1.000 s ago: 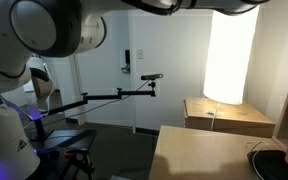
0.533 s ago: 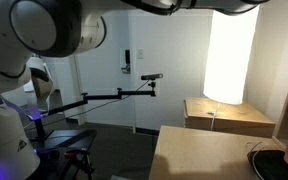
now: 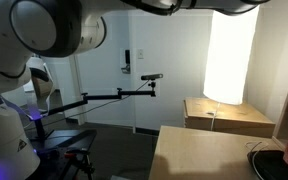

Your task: Pick up the orange towel from the table, wipe the top shelf of the cabinet and put back on the table

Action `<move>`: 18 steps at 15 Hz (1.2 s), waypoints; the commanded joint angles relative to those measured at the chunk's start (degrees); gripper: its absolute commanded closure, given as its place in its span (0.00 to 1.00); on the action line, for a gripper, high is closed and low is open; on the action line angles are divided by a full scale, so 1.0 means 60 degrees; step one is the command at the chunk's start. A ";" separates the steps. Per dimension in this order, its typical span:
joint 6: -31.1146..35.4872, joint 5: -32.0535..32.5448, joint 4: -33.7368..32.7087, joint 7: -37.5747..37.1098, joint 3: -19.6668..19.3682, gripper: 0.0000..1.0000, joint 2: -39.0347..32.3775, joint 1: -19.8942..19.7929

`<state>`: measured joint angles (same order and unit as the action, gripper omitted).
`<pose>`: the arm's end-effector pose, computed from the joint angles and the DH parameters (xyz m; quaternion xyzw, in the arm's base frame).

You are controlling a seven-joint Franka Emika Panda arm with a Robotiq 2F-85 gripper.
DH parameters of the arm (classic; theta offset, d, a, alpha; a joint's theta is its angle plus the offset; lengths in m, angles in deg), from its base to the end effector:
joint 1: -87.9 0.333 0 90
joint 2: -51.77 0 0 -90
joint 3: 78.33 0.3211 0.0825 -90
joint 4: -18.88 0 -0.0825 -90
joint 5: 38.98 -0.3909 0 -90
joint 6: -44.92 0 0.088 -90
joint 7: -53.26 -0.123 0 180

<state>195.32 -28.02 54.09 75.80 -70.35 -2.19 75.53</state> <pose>0.8363 -0.1357 0.5638 0.8492 0.1296 0.4841 0.1666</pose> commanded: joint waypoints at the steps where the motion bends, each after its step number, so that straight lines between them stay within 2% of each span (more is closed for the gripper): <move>1: 0.0000 0.0020 0.0045 0.0099 0.0017 0.98 0.0028 -0.0003; 10: 0.0328 0.0009 0.0410 0.0570 0.0221 0.98 0.0222 -0.0148; 14: 0.0850 -0.0033 0.0721 0.1011 0.0391 0.98 0.0312 -0.0275; 18: 0.1624 -0.0078 0.1379 0.1672 0.0850 0.98 0.0458 -0.0548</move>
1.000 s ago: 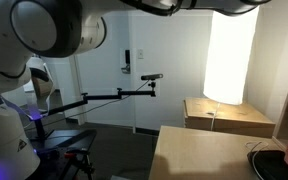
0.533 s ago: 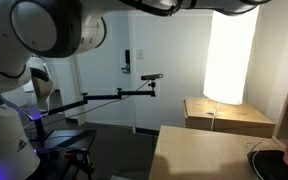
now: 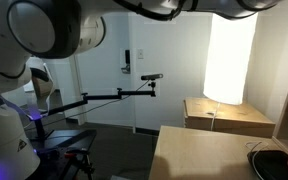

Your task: Pick up the orange towel from the table, wipe the top shelf of the cabinet and put back on the table

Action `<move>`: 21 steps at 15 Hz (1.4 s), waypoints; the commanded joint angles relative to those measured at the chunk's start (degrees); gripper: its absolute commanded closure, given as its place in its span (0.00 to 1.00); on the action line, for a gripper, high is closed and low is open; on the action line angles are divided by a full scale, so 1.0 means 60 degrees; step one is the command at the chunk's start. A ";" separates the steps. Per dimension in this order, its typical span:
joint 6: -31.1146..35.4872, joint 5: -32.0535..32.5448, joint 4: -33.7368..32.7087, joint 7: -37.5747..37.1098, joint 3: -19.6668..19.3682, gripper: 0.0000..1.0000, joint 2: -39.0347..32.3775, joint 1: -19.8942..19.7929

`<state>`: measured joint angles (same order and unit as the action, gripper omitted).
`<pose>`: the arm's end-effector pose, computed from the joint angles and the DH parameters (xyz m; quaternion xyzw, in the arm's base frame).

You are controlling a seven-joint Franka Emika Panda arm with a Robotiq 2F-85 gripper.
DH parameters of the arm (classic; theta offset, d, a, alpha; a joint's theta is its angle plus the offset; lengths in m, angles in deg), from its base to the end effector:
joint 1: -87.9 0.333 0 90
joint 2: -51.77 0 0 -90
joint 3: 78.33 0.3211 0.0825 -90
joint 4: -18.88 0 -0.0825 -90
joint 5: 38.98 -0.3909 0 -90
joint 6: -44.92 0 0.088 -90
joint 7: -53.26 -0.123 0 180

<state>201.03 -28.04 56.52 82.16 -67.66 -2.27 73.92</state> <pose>0.8372 -0.1410 0.5569 0.8268 0.1677 0.5045 0.1835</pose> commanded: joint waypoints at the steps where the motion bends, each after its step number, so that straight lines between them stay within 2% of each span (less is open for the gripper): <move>1: 0.0739 -0.0078 0.1135 0.0687 0.0499 0.98 0.0490 -0.0350; 8: -0.0212 0.0362 0.2165 0.0285 -0.0385 0.98 0.0454 -0.0236; 12: -0.0922 0.0434 0.2546 0.0439 -0.0535 0.98 0.0441 -0.0222; 15: -0.1924 0.0416 0.2346 0.0475 -0.0620 0.98 0.0252 -0.0170; 16: -0.2328 0.0013 0.2153 0.0646 -0.0905 0.98 0.0173 -0.0014; 21: -0.4388 -0.0407 0.0937 0.0651 -0.1071 0.98 -0.0380 0.0081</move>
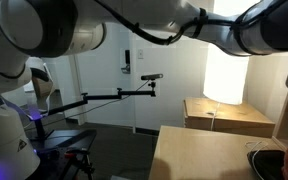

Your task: Pick up the orange towel from the table, wipe the top shelf of the cabinet and put back on the table

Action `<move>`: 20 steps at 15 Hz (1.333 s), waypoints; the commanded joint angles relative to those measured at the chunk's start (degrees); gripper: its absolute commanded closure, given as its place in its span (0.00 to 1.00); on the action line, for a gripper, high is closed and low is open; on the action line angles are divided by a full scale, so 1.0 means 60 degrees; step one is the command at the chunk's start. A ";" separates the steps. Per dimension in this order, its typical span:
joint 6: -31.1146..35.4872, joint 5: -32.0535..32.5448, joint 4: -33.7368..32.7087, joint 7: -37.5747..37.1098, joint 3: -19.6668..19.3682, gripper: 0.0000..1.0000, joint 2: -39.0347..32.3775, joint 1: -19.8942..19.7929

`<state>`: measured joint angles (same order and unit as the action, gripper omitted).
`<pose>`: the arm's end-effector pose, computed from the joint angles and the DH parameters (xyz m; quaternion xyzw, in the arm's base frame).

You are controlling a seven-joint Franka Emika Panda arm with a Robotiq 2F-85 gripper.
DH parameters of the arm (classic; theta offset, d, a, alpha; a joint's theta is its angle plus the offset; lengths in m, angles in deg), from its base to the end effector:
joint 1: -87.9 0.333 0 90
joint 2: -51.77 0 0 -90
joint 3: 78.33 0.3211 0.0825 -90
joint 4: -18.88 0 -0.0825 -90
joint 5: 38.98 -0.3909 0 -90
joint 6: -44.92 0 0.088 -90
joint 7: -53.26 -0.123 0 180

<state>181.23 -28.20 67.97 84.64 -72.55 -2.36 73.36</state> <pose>0.8311 -0.1727 0.3921 0.9356 0.2024 0.2514 0.1435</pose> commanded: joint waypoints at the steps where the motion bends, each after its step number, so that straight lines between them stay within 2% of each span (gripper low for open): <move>1: -0.1360 -0.0454 -0.1262 0.0263 -0.0275 0.98 -0.0498 0.0199; 4: -0.2191 -0.0567 -0.2172 0.0142 -0.0405 0.98 -0.0918 0.0335; 8: -0.2778 -0.0690 -0.3031 -0.0009 -0.0499 0.98 -0.1346 0.0448; 10: -0.2864 -0.0677 -0.3419 -0.0015 -0.0576 0.98 -0.1557 0.0472; 11: -0.2718 -0.0470 -0.3282 -0.0143 -0.0411 0.98 -0.1490 0.0406; 14: -0.2635 -0.0396 -0.3385 -0.0136 -0.0468 0.98 -0.1559 0.0440; 15: -0.2624 -0.0321 -0.3420 -0.0334 -0.0561 0.66 -0.1568 0.0481; 16: -0.2667 -0.0310 -0.3426 -0.0365 -0.0575 0.64 -0.1561 0.0484; 20: -0.2636 -0.0236 -0.3468 -0.0368 -0.0667 0.36 -0.1553 0.0532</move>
<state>166.56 -30.46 49.72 84.07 -75.38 -10.75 75.77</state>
